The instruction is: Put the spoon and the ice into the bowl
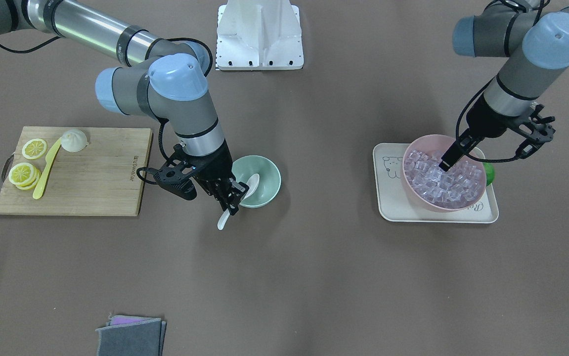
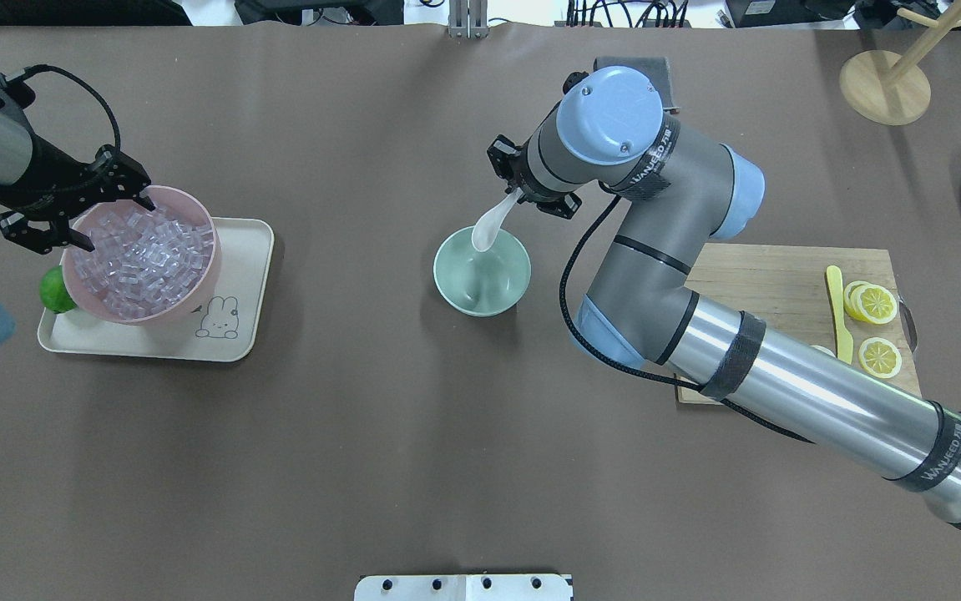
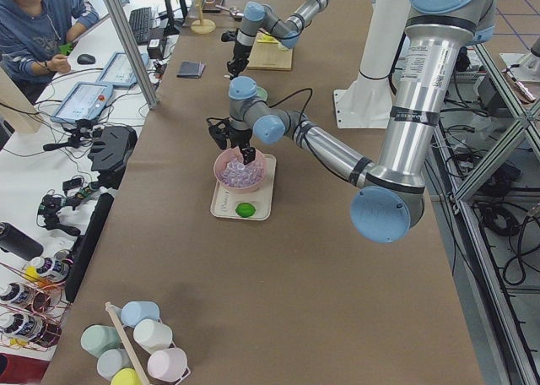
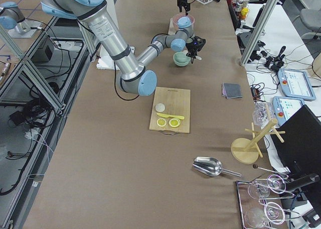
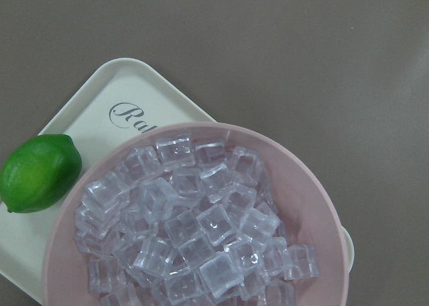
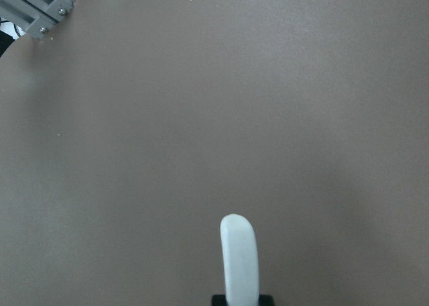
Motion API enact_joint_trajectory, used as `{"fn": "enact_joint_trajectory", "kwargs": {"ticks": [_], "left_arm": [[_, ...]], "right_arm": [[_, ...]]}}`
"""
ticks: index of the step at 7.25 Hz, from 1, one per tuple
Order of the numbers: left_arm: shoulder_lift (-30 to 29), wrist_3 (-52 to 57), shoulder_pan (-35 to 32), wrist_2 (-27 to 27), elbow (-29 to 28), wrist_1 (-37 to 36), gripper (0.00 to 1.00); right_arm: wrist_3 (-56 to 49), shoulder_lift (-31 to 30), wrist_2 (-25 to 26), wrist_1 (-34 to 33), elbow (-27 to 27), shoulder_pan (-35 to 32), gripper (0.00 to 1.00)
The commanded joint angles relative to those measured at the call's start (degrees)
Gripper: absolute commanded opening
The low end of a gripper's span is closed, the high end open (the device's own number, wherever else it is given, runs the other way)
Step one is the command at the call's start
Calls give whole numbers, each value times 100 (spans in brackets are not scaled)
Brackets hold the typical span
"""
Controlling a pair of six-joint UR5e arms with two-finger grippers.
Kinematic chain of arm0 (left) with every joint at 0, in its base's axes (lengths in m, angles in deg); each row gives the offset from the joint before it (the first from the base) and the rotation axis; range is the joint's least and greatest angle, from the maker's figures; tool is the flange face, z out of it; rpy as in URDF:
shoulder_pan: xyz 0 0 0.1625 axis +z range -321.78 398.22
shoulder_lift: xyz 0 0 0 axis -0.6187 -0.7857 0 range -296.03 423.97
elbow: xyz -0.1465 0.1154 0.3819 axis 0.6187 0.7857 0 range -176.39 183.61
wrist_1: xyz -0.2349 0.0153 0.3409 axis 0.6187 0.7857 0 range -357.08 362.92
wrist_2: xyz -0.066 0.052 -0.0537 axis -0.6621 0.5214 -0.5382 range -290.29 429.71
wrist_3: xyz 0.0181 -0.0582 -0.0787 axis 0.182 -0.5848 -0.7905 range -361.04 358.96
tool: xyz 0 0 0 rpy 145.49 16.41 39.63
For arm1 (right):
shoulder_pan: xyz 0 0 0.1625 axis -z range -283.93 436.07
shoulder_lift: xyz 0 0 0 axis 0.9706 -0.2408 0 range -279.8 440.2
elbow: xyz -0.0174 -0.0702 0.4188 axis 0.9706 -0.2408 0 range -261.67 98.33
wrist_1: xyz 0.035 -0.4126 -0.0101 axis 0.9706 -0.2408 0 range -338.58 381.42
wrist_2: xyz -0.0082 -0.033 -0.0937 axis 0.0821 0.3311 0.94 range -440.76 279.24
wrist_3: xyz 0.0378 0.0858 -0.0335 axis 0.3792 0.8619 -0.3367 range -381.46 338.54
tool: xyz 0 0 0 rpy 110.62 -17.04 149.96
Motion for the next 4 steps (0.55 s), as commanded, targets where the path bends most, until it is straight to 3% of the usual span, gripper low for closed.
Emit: {"fn": "enact_joint_trajectory", "kwargs": {"ticks": [1,3,4], "left_arm": [[17,-26,159,8,-26,12,87],[-1,-8,344,86,-52,21,83],[-36,18,371,96,-139,30,81]], "right_arm": [[-145,-10,-41,-48,47,-75,100],[-549,-272,-950,-39,257,-539,100],[-838,-735,-1130,-48,737,-672,100]]}}
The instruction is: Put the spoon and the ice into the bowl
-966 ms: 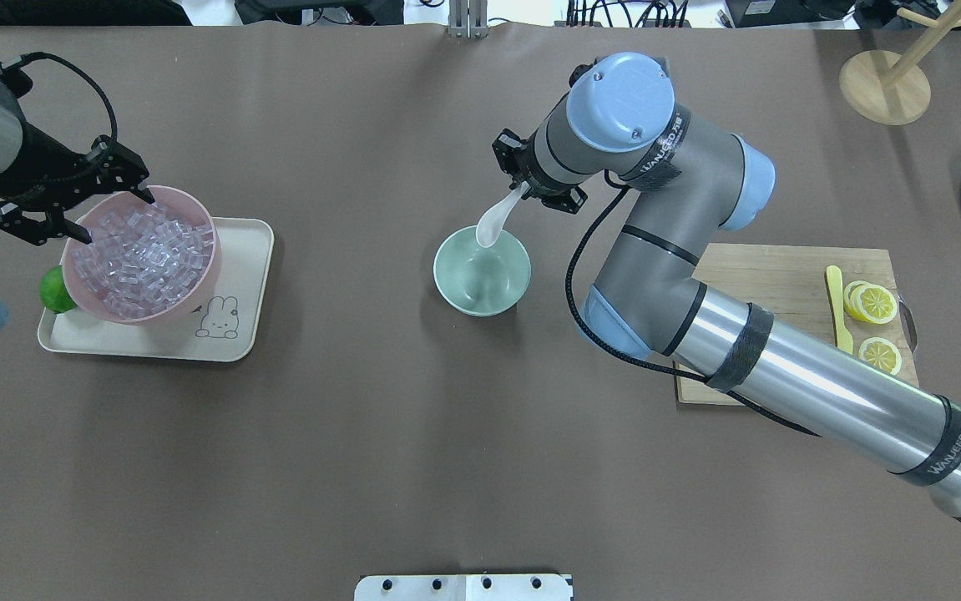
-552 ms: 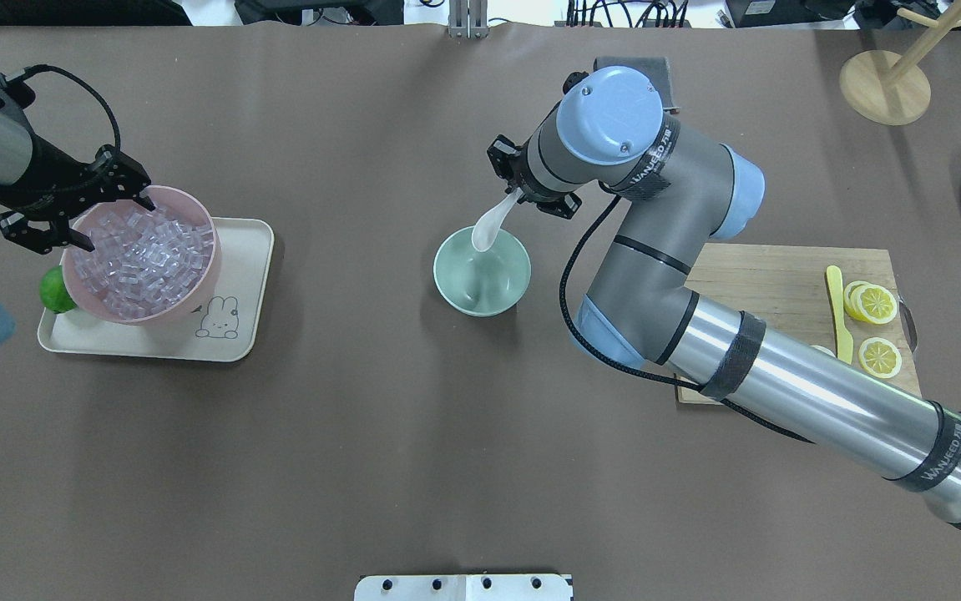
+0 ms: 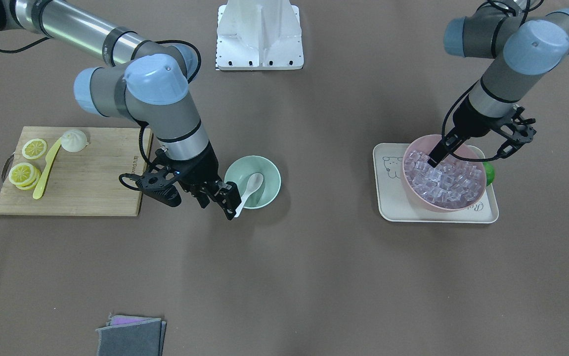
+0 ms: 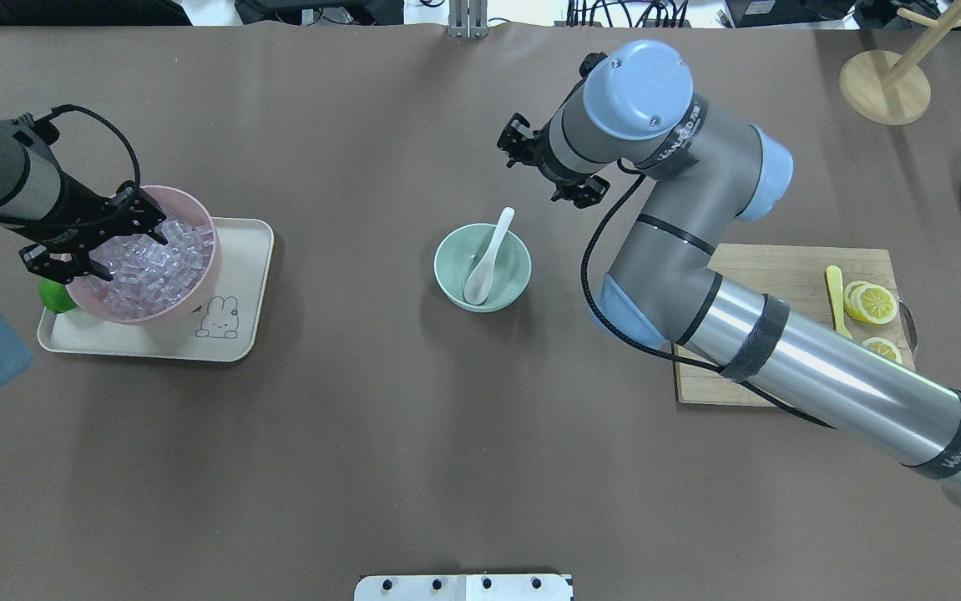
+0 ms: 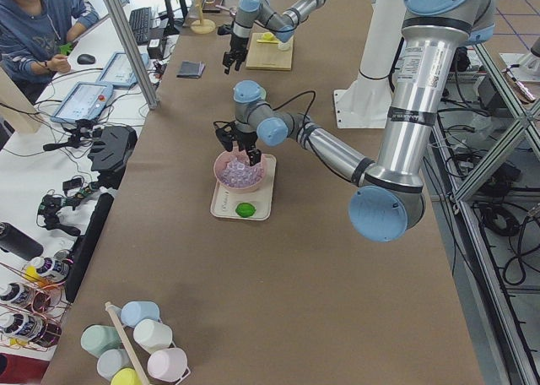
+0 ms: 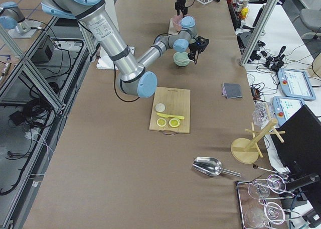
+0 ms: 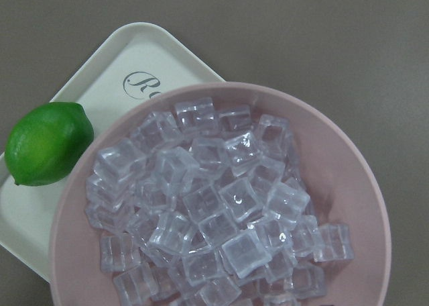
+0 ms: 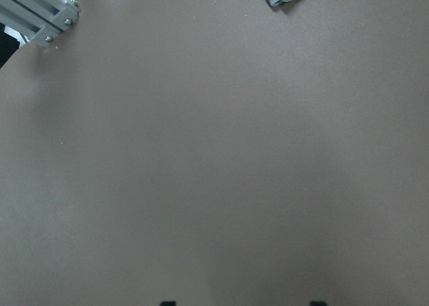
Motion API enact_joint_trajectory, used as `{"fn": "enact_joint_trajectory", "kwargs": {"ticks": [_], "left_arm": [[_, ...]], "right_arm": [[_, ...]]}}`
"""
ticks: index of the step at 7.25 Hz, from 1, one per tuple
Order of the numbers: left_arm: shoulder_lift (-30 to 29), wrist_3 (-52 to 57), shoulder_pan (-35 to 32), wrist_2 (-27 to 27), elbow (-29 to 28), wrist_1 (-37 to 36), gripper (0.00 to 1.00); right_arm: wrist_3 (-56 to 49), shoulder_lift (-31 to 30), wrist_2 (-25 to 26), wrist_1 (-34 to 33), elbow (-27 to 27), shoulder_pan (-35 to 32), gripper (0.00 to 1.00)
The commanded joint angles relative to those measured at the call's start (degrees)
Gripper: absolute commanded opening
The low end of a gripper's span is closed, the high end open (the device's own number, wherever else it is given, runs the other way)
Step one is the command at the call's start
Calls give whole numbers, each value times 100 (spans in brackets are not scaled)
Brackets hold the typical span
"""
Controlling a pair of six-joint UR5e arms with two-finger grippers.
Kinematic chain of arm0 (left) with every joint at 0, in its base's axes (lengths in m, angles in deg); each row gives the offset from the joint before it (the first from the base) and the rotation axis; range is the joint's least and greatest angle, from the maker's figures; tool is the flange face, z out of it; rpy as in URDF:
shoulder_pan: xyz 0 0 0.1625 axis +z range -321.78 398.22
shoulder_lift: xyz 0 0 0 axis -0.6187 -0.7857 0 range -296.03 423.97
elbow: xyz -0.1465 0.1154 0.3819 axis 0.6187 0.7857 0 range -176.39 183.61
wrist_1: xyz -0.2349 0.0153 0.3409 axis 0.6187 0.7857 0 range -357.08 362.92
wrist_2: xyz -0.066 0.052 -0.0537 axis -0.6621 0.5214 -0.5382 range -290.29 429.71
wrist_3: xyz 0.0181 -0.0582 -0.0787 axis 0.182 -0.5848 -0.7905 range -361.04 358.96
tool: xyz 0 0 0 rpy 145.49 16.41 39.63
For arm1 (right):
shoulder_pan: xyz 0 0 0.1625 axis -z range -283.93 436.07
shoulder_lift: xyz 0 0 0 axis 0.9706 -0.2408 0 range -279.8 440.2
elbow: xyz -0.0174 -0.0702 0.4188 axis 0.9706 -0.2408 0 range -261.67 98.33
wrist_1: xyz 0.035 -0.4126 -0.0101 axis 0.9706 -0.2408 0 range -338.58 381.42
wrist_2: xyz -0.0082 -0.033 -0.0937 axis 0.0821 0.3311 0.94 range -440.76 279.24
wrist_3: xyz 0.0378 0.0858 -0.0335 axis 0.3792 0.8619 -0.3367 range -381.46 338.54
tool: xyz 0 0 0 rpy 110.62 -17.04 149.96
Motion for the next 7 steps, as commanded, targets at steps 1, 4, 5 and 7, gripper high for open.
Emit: {"fn": "enact_joint_trajectory", "kwargs": {"ticks": [1,4,5,7], "left_arm": [[-65,23,72,31,-114,9,78],[-223,32,133,118,-307,9,75],[-310,32,159,136,-430,9,74],[-347,302,177,145,-571,1,73]], "right_arm": [[-439,-735,-465,-5,711,-310,100],[-1149,-1727,-1184,-5,1484,-907,100],[-1378,-2001,-1361,-5,1643,-1092,100],[-1713,-2415,-1573,3,1908,-1303,100]]}}
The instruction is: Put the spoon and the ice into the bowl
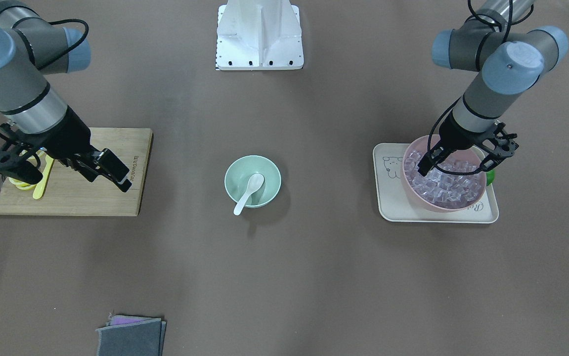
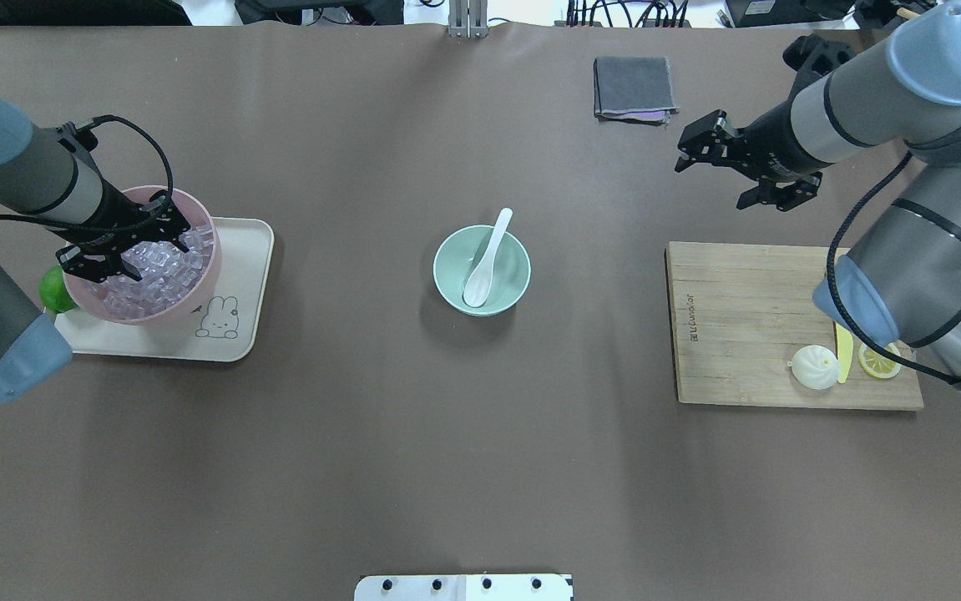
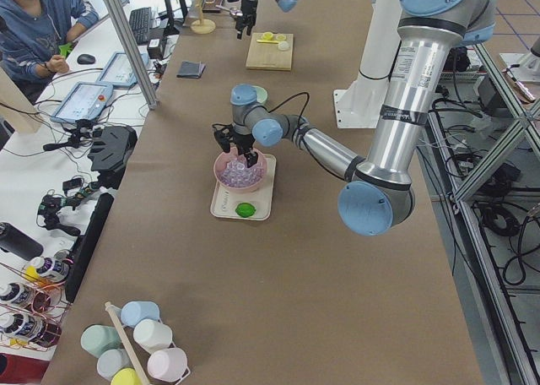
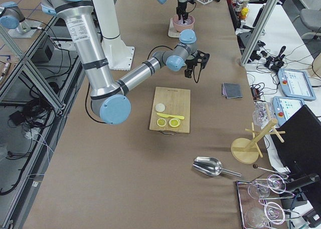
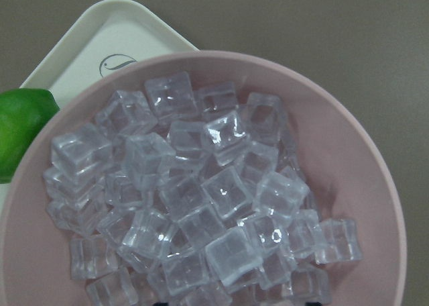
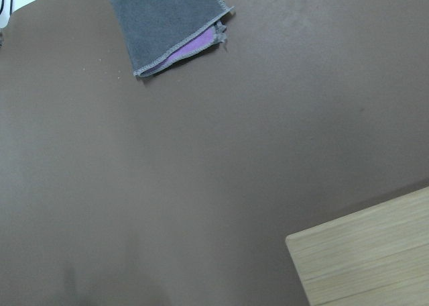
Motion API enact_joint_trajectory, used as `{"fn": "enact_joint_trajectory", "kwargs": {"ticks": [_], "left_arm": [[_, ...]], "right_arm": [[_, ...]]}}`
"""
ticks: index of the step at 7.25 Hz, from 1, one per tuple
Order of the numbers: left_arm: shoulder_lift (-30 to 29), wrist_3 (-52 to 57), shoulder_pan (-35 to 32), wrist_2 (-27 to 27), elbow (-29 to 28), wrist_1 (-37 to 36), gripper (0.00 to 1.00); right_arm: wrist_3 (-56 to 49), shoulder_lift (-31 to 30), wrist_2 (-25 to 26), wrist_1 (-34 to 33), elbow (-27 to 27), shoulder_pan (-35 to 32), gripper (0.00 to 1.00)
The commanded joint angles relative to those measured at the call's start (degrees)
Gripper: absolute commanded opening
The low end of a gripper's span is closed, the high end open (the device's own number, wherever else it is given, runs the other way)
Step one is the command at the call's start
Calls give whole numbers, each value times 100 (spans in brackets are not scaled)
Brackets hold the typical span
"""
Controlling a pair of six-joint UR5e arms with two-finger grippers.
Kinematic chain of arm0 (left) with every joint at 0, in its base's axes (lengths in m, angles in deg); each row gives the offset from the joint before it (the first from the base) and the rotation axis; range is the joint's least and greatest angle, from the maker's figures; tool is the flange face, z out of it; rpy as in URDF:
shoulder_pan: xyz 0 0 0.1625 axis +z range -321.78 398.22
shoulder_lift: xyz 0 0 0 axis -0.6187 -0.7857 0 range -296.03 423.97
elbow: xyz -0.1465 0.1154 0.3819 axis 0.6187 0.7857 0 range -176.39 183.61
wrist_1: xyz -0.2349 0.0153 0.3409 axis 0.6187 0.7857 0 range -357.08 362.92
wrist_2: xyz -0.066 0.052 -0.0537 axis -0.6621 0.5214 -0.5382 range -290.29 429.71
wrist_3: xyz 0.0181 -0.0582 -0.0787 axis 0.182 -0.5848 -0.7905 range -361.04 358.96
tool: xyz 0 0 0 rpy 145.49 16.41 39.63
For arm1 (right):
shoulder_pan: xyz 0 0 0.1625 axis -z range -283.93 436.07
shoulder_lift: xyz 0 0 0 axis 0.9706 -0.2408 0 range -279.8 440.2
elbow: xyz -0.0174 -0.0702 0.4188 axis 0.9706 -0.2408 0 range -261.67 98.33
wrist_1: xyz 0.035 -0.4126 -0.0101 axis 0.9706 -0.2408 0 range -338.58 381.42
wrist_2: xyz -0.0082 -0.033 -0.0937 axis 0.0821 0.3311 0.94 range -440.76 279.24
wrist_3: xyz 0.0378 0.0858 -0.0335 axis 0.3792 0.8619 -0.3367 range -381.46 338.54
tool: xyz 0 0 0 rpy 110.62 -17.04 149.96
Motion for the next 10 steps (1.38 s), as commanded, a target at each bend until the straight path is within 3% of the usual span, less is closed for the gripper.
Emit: {"fn": "enact_joint_trajectory", "kwargs": {"ticks": [1,4,6,7,8,9,10], "left_arm": [[-17,254,10,12,-141,2,73],[-34,281,1,3,-150,-7,42],[-34,342,1,3,-150,-33,5],[-34,377,1,3,-142,-42,0],[-34,386,-8,-14,-124,-42,0],[-78,386,-16,-14,-115,-51,18],[-78,386,-25,-14,-80,-51,67]], "right_arm": [[-282,-282,-161,-2,153,-194,100],[-300,-283,-214,-2,144,-247,100],[-309,-309,-214,-2,144,-239,100],[-309,-309,-214,-2,144,-248,100],[-309,-309,-214,-2,144,-256,100],[-309,-309,-205,-2,144,-257,100],[-309,-318,-205,-2,144,-257,100]]}}
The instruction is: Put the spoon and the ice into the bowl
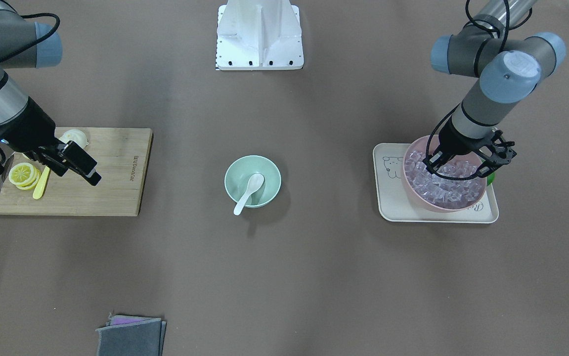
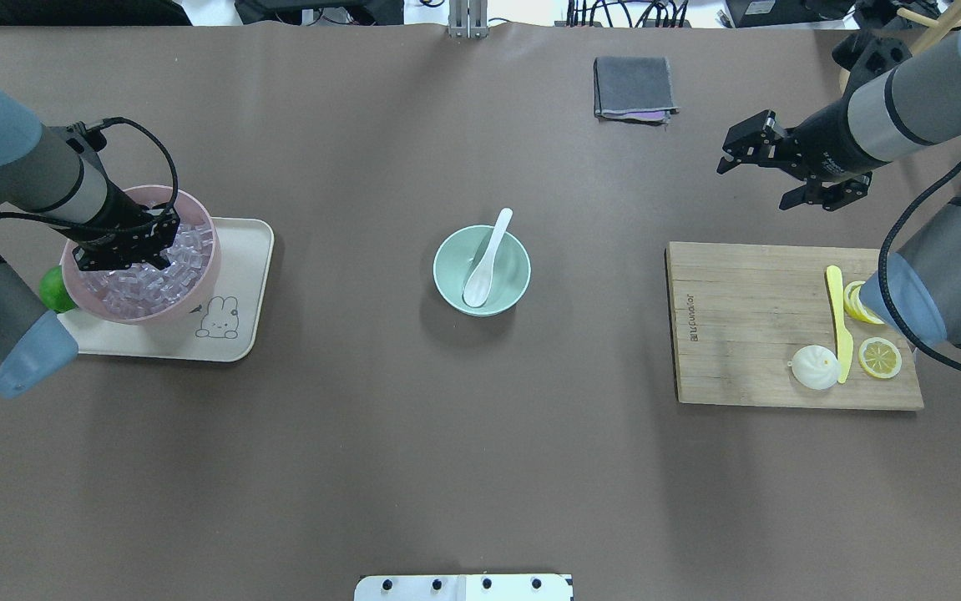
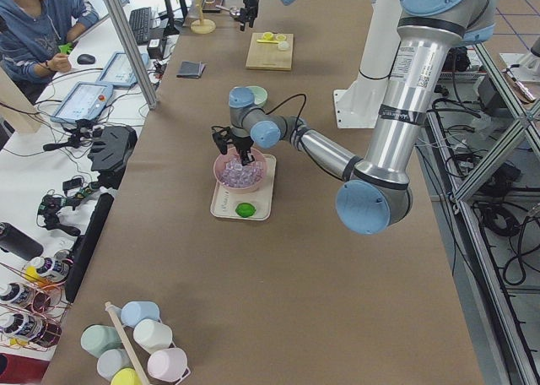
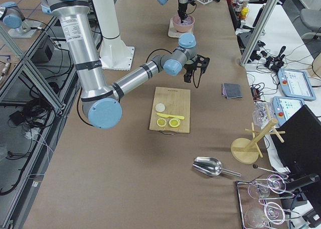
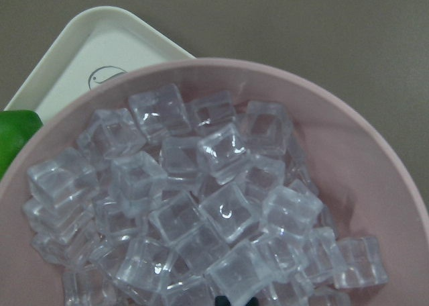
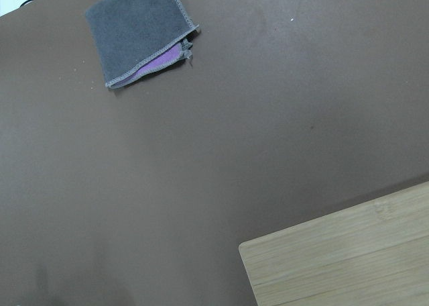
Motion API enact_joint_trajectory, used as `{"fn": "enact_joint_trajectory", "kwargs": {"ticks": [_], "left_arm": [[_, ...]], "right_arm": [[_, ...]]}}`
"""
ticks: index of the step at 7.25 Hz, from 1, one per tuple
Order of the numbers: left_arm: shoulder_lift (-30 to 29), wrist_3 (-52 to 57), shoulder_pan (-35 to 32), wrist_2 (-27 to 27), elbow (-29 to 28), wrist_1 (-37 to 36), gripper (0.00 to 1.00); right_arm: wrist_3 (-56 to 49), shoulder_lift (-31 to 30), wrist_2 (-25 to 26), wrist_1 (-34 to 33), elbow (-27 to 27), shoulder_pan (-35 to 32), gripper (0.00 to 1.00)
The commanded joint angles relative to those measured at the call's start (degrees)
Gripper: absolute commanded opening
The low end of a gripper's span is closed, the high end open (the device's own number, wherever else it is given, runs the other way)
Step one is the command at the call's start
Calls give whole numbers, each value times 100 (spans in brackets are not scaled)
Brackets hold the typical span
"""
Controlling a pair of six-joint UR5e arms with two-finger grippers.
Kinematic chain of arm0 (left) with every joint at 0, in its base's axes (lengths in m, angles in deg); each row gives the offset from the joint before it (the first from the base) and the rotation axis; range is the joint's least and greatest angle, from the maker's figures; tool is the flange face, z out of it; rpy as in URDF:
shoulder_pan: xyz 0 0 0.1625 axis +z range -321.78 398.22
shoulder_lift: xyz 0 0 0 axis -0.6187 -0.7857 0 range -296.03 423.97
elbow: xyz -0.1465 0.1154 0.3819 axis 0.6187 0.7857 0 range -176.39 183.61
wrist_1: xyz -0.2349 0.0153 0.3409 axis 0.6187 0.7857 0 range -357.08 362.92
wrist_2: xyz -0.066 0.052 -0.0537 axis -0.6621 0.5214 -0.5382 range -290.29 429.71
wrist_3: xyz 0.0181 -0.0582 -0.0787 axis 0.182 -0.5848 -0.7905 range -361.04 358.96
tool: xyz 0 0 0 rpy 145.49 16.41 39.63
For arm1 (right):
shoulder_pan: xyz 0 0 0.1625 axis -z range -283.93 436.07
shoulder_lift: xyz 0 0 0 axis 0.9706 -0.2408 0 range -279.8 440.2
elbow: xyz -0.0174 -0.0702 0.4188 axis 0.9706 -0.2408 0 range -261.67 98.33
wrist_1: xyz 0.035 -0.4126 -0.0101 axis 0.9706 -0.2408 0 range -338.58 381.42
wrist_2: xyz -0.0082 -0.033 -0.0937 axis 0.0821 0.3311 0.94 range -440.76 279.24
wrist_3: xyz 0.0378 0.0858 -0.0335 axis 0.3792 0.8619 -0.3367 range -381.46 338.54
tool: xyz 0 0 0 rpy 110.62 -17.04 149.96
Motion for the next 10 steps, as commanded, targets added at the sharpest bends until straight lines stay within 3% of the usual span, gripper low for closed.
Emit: {"fn": "enact_joint_trajectory", "kwargs": {"ticks": [1,3,8,10], "left_arm": [[-14,-14,-28,6,76,-4,81],[-6,-14,-19,24,24,5,83],[-15,-5,-28,24,-99,5,77],[-23,-6,-28,24,-143,5,66]], "right_arm": [[0,-33,-6,0,0,-72,100],[-1049,-786,-398,0,245,-580,100],[-1160,-929,-489,9,254,-732,100],[-1160,-930,-489,0,254,-732,100]]}}
